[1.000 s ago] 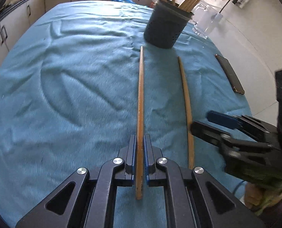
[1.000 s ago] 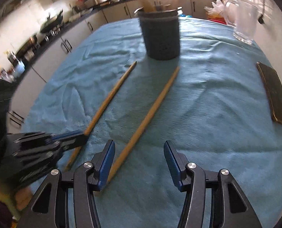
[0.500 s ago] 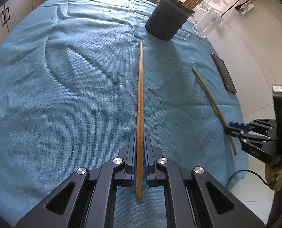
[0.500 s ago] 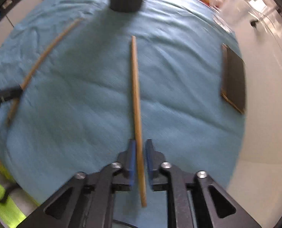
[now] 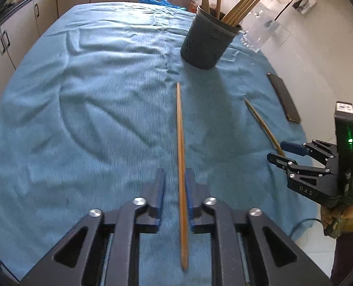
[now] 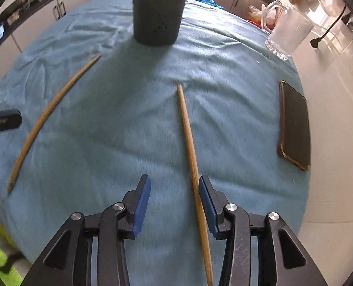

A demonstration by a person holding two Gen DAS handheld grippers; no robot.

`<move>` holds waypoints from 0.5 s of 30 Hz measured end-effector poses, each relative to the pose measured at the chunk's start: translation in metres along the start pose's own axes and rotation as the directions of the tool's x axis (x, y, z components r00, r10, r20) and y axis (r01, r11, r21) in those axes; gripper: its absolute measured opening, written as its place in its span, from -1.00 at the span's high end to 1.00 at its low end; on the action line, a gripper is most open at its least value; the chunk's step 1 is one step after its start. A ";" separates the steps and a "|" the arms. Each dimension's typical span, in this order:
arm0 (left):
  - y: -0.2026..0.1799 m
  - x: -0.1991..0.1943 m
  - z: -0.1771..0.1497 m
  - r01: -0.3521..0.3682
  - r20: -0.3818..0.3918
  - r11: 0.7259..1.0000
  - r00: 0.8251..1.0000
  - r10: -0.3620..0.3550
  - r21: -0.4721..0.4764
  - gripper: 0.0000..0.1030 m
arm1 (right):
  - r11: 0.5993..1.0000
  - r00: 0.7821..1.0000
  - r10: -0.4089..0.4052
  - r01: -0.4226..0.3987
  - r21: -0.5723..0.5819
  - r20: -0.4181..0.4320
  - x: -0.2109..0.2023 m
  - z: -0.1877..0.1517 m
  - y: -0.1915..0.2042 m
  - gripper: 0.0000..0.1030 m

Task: Organize utensils
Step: 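Close the left tool on a chopstick while the right tool grasps another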

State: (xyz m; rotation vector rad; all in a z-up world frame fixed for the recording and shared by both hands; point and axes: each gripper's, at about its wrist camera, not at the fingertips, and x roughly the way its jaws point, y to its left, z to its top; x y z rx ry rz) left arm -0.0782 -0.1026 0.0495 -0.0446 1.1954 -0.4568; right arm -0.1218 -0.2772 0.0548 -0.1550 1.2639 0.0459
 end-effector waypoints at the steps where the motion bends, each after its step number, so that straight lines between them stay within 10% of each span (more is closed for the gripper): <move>1: -0.003 0.008 0.008 -0.009 -0.009 1.000 1.000 0.009 0.005 0.61 | 1.000 1.000 0.005 -0.005 0.010 0.003 0.003 0.004 -0.001 0.12; 15: -0.029 0.066 0.074 -0.079 -0.035 0.993 0.996 0.083 0.090 0.61 | 0.987 0.995 0.085 -0.091 0.131 0.048 0.033 0.061 -0.033 0.69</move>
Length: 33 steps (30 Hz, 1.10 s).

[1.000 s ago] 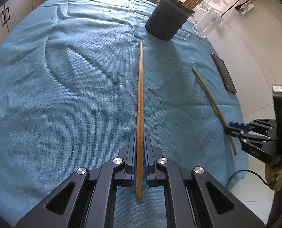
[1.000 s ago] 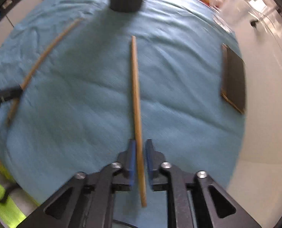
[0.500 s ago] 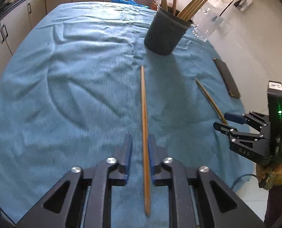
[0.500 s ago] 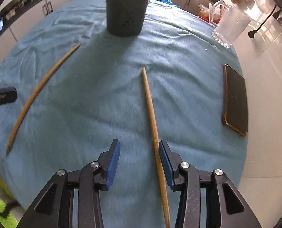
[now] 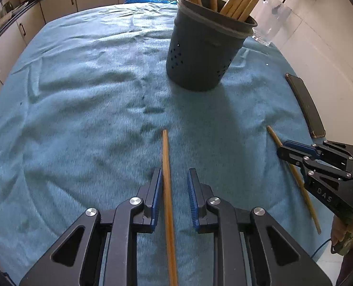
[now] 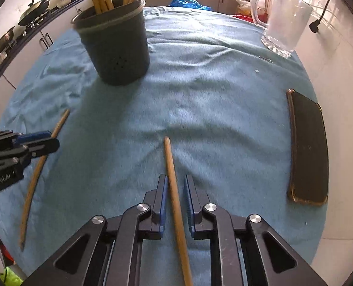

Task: Organize utensils
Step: 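Close the left tool on a chopstick while the right tool grasps another, then lift both held chopsticks and carry them over the black holder cup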

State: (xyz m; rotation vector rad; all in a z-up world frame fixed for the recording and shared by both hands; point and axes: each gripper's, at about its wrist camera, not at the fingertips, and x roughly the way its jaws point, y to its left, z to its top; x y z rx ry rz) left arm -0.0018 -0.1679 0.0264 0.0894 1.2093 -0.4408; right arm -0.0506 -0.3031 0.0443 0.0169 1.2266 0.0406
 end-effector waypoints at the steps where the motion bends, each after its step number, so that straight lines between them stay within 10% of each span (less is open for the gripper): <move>1: -0.002 0.000 0.003 -0.003 0.000 1.000 1.000 0.003 0.002 0.61 | 1.000 1.000 -0.005 0.005 -0.002 0.003 0.001 0.003 0.002 0.70; 15: -0.006 -0.055 -0.010 -0.009 0.166 1.000 0.986 0.009 0.002 0.89 | 0.998 0.977 0.031 -0.041 0.045 0.211 -0.046 0.002 0.011 0.88; 33: -0.035 -0.182 -0.074 -0.117 0.470 0.989 0.880 0.064 0.085 0.89 | 1.000 0.867 0.018 -0.020 0.000 0.498 -0.179 -0.046 0.052 0.87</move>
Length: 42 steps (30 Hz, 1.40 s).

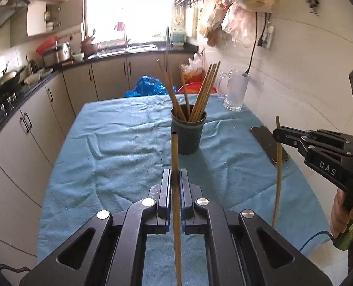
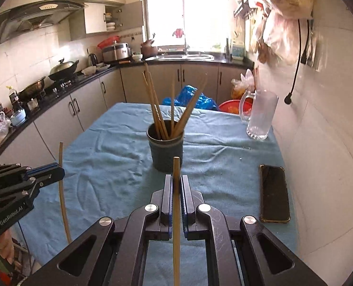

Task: Organize utensils
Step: 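Lift both held chopsticks and carry them over the black holder cup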

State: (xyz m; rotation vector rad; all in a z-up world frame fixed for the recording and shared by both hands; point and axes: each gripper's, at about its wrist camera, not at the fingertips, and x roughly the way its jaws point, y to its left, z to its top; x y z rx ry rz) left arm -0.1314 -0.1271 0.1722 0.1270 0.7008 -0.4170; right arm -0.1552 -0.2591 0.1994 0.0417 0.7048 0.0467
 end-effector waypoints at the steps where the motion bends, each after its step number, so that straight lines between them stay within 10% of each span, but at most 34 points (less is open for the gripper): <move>1: -0.001 -0.004 -0.001 -0.001 0.006 1.000 1.000 0.001 0.005 0.89 | 1.000 1.000 0.002 -0.002 0.000 0.006 -0.003 -0.001 0.001 0.87; 42: -0.023 -0.048 0.002 -0.090 0.124 0.994 0.989 0.082 0.061 0.89 | 0.999 0.987 -0.006 -0.002 0.051 0.158 -0.068 0.016 0.003 0.87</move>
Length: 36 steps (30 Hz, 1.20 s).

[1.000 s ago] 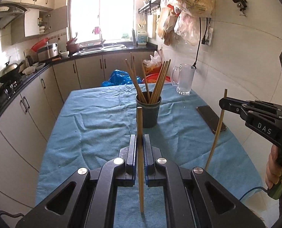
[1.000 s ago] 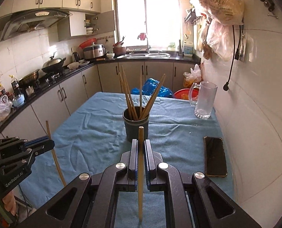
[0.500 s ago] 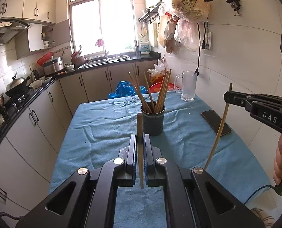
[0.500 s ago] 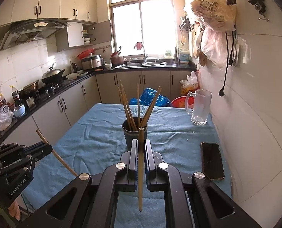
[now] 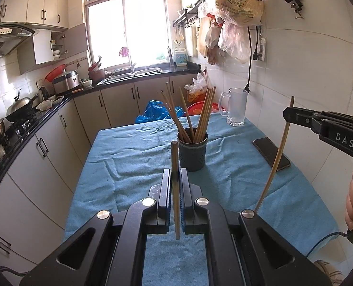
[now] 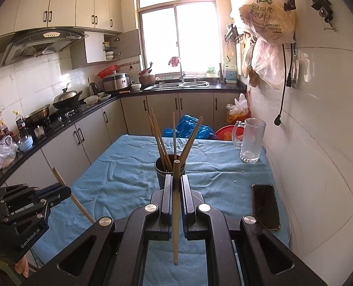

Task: Organize utensils
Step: 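Lift both held chopsticks and carry them over the black holder cup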

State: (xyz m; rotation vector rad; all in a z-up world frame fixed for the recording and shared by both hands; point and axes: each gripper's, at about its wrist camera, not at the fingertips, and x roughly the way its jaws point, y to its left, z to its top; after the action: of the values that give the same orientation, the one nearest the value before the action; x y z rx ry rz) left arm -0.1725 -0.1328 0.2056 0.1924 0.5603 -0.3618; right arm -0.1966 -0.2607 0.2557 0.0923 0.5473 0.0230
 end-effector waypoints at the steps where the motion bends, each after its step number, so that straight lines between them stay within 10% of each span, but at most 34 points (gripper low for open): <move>1: 0.000 0.000 0.001 0.001 -0.003 1.000 1.000 -0.001 -0.002 0.89 | 1.000 1.000 0.000 0.000 0.002 0.001 0.000 0.001 0.000 0.87; 36: 0.022 0.020 0.057 0.023 -0.005 0.999 1.000 -0.023 0.030 0.89 | 0.998 0.998 0.014 -0.018 0.063 0.063 0.019 0.067 -0.015 0.87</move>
State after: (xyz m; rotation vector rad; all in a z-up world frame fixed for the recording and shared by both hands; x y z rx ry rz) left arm -0.1204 -0.1336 0.2441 0.2163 0.5624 -0.3923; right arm -0.1456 -0.2801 0.3009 0.1594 0.4848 0.0180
